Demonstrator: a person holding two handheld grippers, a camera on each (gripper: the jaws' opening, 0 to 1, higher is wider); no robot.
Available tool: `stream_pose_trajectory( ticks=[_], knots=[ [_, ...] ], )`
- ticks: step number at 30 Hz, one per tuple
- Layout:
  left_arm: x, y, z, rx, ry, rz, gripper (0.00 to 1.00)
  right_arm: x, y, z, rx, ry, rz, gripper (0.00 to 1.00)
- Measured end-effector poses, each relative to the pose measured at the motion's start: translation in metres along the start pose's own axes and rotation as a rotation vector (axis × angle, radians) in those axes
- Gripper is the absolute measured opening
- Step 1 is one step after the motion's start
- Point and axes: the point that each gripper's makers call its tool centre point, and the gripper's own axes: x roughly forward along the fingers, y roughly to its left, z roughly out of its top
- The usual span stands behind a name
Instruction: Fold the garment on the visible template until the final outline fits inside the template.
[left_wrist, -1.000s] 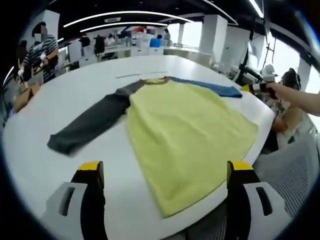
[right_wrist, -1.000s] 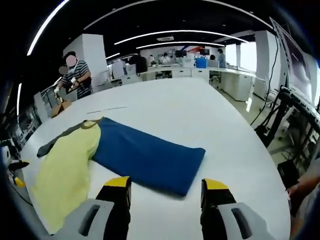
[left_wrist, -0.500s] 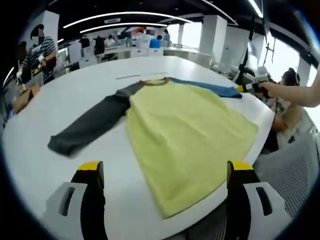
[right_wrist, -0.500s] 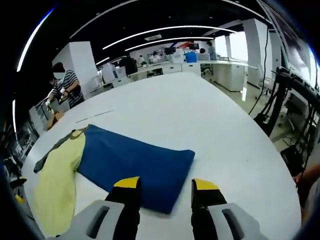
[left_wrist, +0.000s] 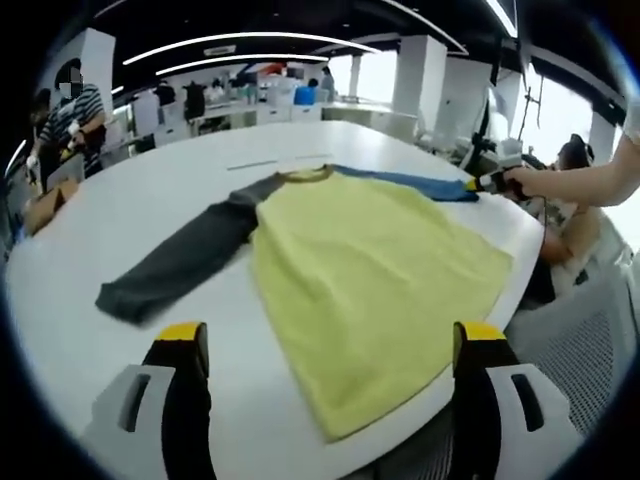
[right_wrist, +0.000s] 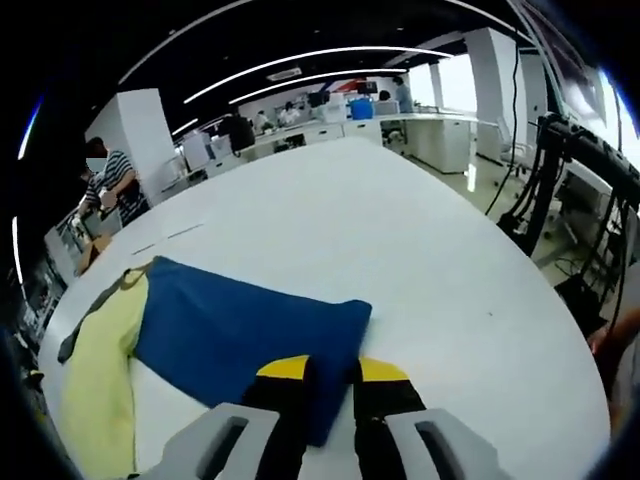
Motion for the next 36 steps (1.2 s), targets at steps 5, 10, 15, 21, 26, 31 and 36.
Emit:
stream_pose_trajectory(
  ticks=[5,10,15,21,26,31,36],
  knots=[
    [0.001,-0.001,0.001,0.012,-0.003,-0.008,0.98,0.000,0.001,-0.001,0.025,-0.001,-0.003,0.00],
    [0.000,-0.002,0.005,0.023,-0.019,-0.015,0.98,-0.005,0.009,0.001,0.034,0.007,0.011,0.00],
    [0.000,-0.004,0.005,0.031,-0.015,-0.021,0.98,-0.006,0.016,0.011,0.016,0.004,0.048,0.00],
    [-0.002,-0.005,0.010,0.028,-0.042,-0.026,0.97,-0.014,0.033,0.025,-0.038,-0.004,0.074,0.00],
    [-0.004,-0.005,0.010,0.041,-0.040,-0.027,0.98,-0.017,0.046,0.040,-0.051,-0.026,0.105,0.00],
    [-0.005,-0.003,0.008,0.036,-0.038,-0.023,0.98,-0.017,0.057,0.053,-0.069,-0.045,0.132,0.00],
    [-0.006,-0.003,0.007,0.043,-0.033,-0.026,0.98,-0.013,0.067,0.055,-0.072,-0.040,0.132,0.00]
  ],
)
